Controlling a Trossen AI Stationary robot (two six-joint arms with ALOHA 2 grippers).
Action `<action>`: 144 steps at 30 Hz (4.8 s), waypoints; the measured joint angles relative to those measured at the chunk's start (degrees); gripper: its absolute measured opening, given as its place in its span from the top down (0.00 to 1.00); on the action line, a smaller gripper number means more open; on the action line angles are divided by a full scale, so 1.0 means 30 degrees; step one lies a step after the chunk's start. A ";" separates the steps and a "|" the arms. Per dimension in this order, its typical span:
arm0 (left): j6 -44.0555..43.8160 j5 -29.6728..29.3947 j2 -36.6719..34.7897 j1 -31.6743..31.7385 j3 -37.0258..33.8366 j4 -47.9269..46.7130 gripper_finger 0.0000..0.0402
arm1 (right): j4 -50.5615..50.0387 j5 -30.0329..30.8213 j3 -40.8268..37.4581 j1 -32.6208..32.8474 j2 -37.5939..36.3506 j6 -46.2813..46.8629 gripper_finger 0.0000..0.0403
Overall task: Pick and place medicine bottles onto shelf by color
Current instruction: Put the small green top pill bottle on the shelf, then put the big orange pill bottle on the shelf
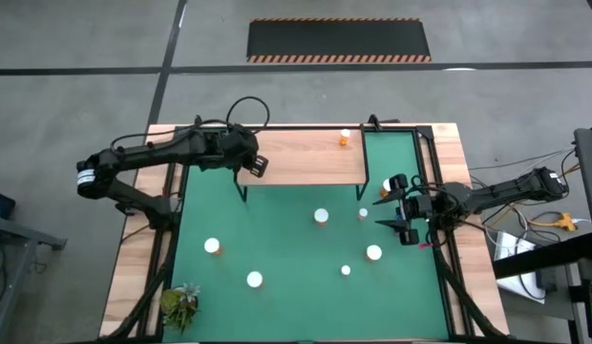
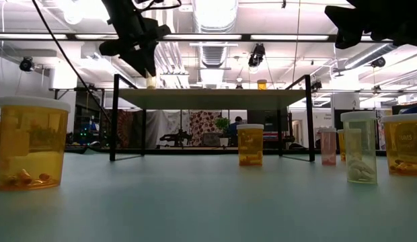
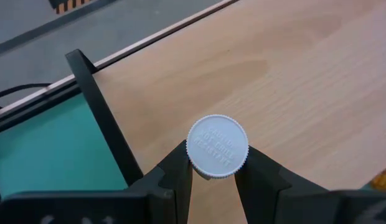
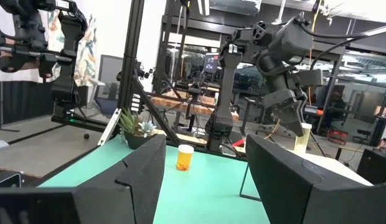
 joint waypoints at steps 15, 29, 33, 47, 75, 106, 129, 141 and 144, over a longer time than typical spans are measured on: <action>-0.0055 0.0007 0.0685 0.0054 -0.0102 0.0022 0.78 | -0.0006 -0.0007 0.0000 0.0001 0.0000 0.0000 0.47; 0.0051 0.0007 0.0667 0.0091 -0.0102 0.0029 0.60 | -0.0006 -0.0007 0.0000 -0.0001 -0.0003 -0.0004 0.47; 0.0354 0.0014 0.0583 0.0091 -0.0102 0.0022 0.52 | -0.0006 -0.0007 0.0000 -0.0002 0.0000 -0.0004 0.47; 0.0363 0.4970 -0.0694 -0.0634 0.2081 -0.1795 0.47 | -0.0006 -0.0007 0.0000 -0.0002 -0.0007 0.0000 0.47; -1.8658 0.5279 0.1271 -1.6985 0.0621 -0.6454 0.47 | 0.0132 -0.0029 0.0095 -0.0001 -0.0007 0.0211 0.47; -2.1143 0.5566 0.1060 -1.6987 -0.6824 -0.4244 0.26 | 0.0125 -0.0036 0.0095 -0.0001 0.0007 0.0160 0.47; -2.0989 0.5486 0.1067 -1.6936 -0.6727 -0.3799 0.51 | 0.0112 -0.0029 0.0095 0.0003 0.0007 0.0153 0.47; -1.7995 0.5435 0.1464 -1.6779 -0.0495 -0.3905 0.52 | 0.0114 -0.0029 0.0095 0.0001 0.0009 0.0179 0.47; -1.6090 0.5362 0.2429 -1.6401 0.1805 -0.4036 0.52 | 0.0086 -0.0029 0.0095 -0.0002 0.0015 0.0203 0.47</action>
